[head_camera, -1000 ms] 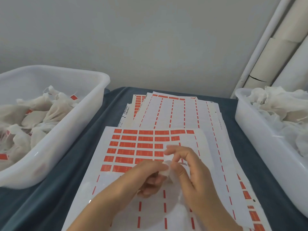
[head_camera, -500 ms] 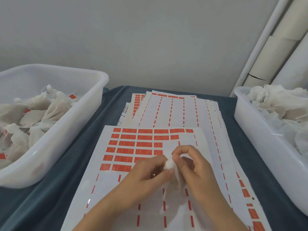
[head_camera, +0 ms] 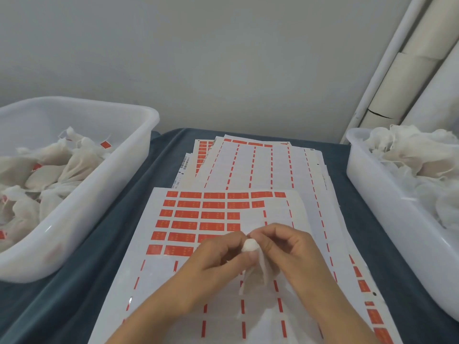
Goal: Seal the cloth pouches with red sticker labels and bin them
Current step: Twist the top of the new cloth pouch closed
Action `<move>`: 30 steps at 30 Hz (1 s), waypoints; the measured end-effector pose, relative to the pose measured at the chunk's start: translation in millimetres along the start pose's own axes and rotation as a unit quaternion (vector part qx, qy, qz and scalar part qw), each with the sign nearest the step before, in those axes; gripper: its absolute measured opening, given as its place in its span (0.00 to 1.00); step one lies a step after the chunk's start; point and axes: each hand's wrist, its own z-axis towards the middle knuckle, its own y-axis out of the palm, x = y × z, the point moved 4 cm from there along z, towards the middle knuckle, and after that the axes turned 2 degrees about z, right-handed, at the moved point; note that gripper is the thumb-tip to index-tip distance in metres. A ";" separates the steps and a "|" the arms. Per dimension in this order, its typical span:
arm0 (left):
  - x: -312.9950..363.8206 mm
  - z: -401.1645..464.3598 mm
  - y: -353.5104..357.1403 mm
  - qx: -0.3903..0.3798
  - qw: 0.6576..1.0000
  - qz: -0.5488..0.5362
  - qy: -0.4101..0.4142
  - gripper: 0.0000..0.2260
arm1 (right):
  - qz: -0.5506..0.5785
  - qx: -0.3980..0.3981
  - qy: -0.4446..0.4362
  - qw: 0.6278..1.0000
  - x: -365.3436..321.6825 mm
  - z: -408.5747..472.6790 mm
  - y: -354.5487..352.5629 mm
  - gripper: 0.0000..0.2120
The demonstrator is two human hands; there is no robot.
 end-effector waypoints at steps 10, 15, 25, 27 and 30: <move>-4.8 0.7 -7.6 -0.009 0.996 -0.066 -0.051 0.03 | -0.015 -0.042 0.027 0.999 2.2 0.2 -3.5 0.13; -1.1 3.5 -8.3 0.058 0.998 -0.030 -0.008 0.06 | 0.013 -0.003 0.050 0.999 4.0 0.5 -5.3 0.09; 2.7 -0.7 -11.5 0.137 0.983 0.051 0.108 0.06 | 0.221 -0.191 0.194 0.937 9.7 -8.2 14.5 0.11; 4.8 -1.2 -7.9 0.126 0.983 0.059 0.119 0.05 | 0.287 -0.188 0.205 0.917 7.9 -9.2 13.9 0.11; 5.2 1.5 -8.0 0.109 0.991 -0.034 0.072 0.07 | 0.353 -0.187 0.194 0.896 4.3 -9.7 14.9 0.12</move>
